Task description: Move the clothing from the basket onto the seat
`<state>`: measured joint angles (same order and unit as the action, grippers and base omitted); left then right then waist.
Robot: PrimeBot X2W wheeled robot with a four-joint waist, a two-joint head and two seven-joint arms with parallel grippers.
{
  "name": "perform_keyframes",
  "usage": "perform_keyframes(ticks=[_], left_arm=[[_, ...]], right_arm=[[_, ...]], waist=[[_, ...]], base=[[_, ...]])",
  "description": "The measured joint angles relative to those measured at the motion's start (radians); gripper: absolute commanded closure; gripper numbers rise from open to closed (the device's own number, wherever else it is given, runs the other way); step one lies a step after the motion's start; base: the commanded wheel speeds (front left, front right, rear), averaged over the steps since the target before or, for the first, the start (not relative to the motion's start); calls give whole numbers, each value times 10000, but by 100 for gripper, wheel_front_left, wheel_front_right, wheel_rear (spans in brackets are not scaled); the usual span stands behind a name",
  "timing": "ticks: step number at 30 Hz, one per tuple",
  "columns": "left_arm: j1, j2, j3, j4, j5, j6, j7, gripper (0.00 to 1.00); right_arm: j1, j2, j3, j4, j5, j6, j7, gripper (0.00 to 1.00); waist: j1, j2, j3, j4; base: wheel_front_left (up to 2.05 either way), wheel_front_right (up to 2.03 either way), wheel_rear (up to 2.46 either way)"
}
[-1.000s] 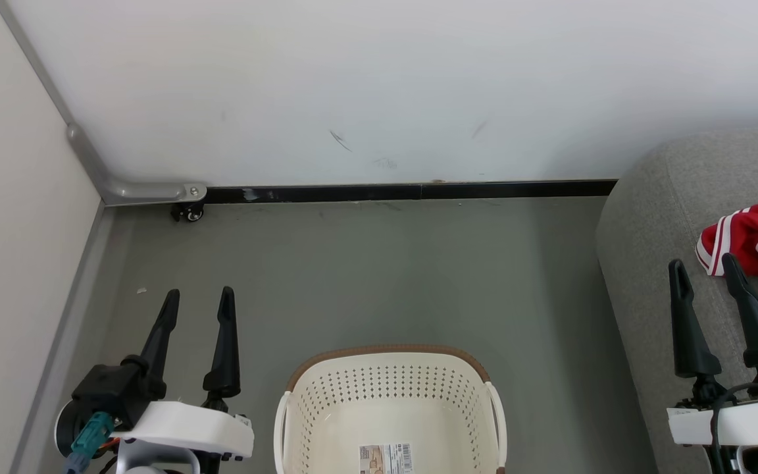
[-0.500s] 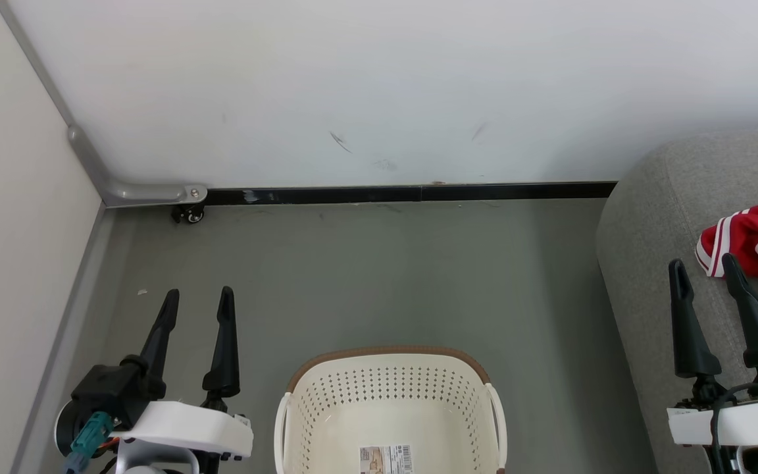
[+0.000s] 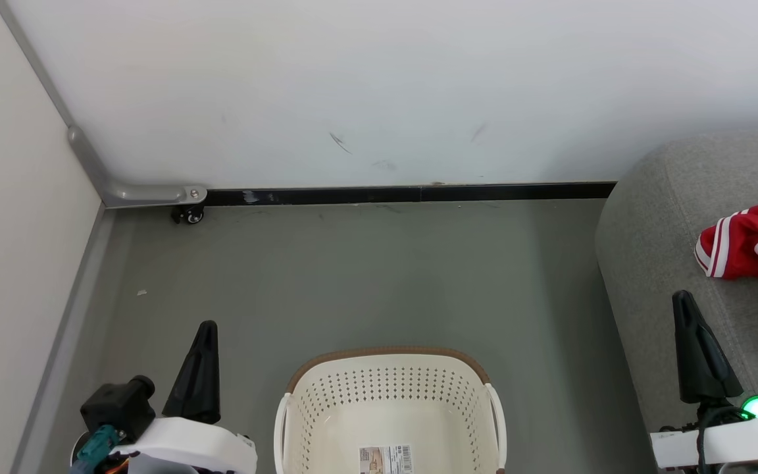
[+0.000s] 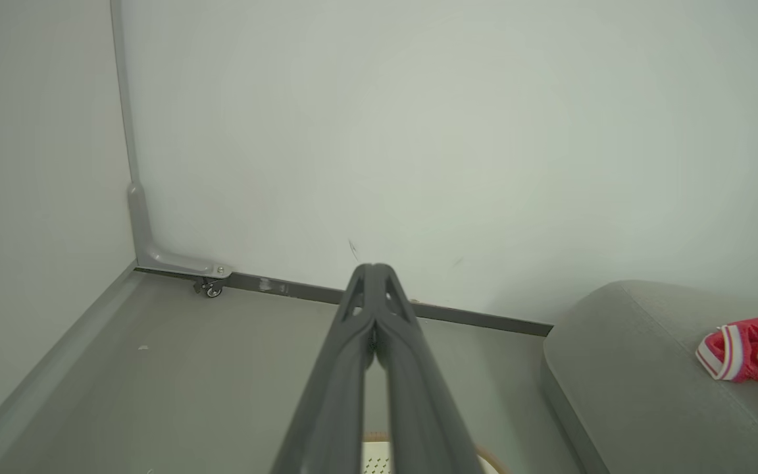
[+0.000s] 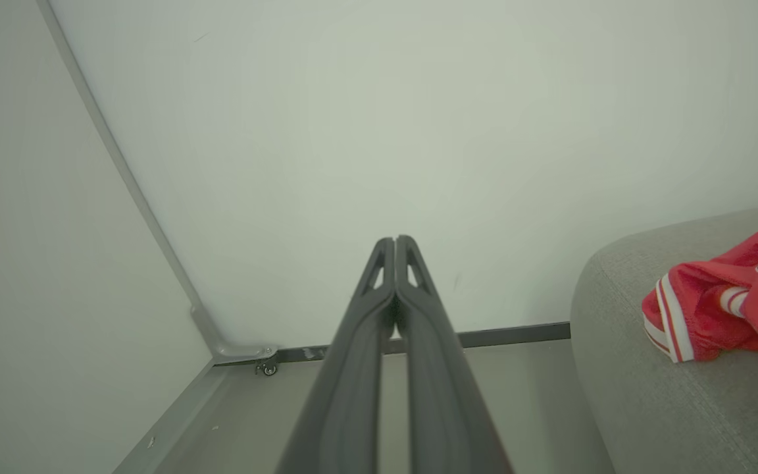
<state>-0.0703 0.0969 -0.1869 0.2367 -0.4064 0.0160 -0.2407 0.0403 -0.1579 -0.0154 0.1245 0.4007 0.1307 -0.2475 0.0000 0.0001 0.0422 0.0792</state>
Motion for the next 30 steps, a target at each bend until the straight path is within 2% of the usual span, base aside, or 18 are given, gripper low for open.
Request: perform_keyframes(ticks=[14,30], left_arm=[[-1,-63,380,48,-2004,-167,548,100],[-1,-161,844,67,-3962,-426,1106,100]], right_arm=[[-5,188,-73,21,2011,0,430,100],[-39,291,-186,194,4100,0,1030,100]], waist=[[12,0,-57,-95],[146,0,-258,-276]], base=[[0,0,0],[0,0,0]])
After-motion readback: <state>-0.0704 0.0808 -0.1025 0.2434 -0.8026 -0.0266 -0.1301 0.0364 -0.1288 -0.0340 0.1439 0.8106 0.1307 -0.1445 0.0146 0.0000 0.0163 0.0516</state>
